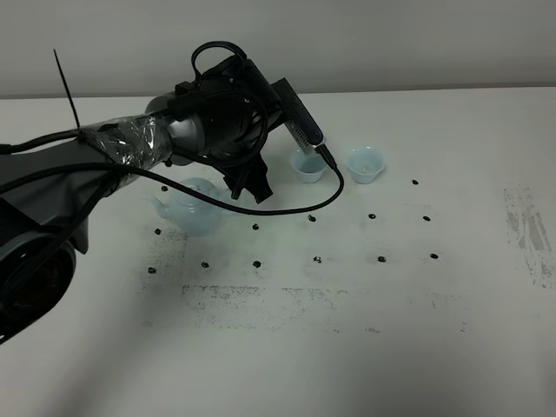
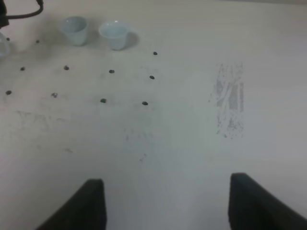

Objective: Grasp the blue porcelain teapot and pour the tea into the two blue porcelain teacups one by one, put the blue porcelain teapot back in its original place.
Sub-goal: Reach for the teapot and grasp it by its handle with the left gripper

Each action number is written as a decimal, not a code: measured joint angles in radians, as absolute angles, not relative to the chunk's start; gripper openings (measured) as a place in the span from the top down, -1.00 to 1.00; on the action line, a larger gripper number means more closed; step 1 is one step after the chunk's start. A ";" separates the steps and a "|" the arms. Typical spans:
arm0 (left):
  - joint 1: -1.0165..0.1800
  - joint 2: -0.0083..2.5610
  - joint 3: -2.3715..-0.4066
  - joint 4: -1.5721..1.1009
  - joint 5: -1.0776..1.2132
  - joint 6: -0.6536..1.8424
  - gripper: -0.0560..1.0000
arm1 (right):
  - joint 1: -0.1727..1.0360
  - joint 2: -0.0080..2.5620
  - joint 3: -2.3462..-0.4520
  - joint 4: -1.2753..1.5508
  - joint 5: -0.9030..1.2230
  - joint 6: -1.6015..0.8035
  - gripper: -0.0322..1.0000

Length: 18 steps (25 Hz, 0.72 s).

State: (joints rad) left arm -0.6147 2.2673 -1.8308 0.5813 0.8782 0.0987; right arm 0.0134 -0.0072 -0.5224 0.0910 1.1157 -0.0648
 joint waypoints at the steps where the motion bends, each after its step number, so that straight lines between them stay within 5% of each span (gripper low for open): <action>1: -0.615 2.269 -1.831 0.581 0.880 0.099 -0.26 | 0.013 -0.007 -0.522 0.091 1.116 -0.065 -0.16; 18: -0.615 2.275 -1.831 0.536 0.912 0.156 -0.26 | 0.013 -0.007 -0.522 0.091 1.116 -0.065 -0.16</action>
State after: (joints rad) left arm -0.6147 2.2754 -1.8308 0.5358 0.9124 0.1558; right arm 0.0134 -0.0072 -0.5224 0.0910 1.1157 -0.0648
